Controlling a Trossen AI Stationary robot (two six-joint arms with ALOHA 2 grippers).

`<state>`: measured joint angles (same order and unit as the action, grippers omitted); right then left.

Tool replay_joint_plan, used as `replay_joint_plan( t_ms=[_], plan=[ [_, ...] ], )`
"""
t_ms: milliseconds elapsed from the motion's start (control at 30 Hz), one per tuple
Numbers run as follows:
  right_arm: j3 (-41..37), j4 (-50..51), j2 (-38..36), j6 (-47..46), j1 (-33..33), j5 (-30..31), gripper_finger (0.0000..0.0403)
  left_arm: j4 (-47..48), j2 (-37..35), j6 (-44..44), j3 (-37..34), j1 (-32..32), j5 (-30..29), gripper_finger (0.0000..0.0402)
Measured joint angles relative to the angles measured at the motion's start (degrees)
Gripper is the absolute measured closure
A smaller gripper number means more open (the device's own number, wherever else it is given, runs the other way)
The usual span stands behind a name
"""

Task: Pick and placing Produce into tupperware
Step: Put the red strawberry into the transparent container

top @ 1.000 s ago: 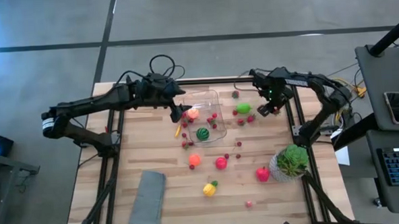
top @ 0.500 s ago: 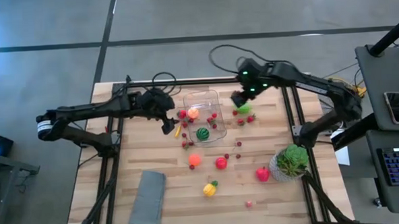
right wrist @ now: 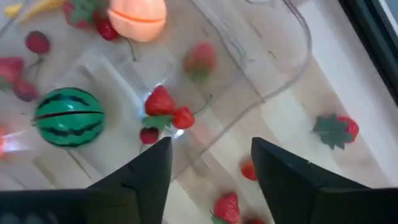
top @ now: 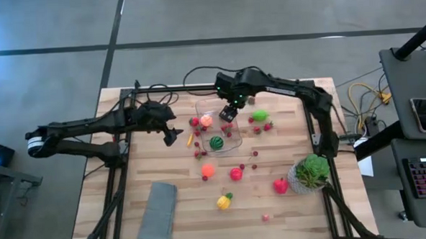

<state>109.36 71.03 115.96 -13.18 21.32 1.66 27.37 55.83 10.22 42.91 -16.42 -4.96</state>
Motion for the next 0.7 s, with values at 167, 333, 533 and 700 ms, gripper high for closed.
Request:
replay_joint_plan(
  t_ms=[167, 333, 533, 700],
  plan=[
    [7.6, 2.0, 1.5, 0.9, -0.4, 0.1, 0.0152, -1.1, 0.9, 2.7, -0.3, 0.0, -1.5, 0.0075],
    [10.3, 4.4, -3.1, 2.2, -0.4, 8.2, 0.013, -5.5, 7.1, -18.0, -1.1, -0.1, -1.5, 0.0075],
    [8.7, 9.9, -12.4, 0.8, -0.3, 20.1, 0.0115, -11.4, 19.0, -27.1, -0.4, -2.6, -1.8, 0.0075],
    [6.7, 12.8, -20.2, -5.5, -0.3, 21.2, 0.0106, -12.4, 27.2, -27.4, 1.1, -6.0, -1.7, 0.0075]
  ],
)
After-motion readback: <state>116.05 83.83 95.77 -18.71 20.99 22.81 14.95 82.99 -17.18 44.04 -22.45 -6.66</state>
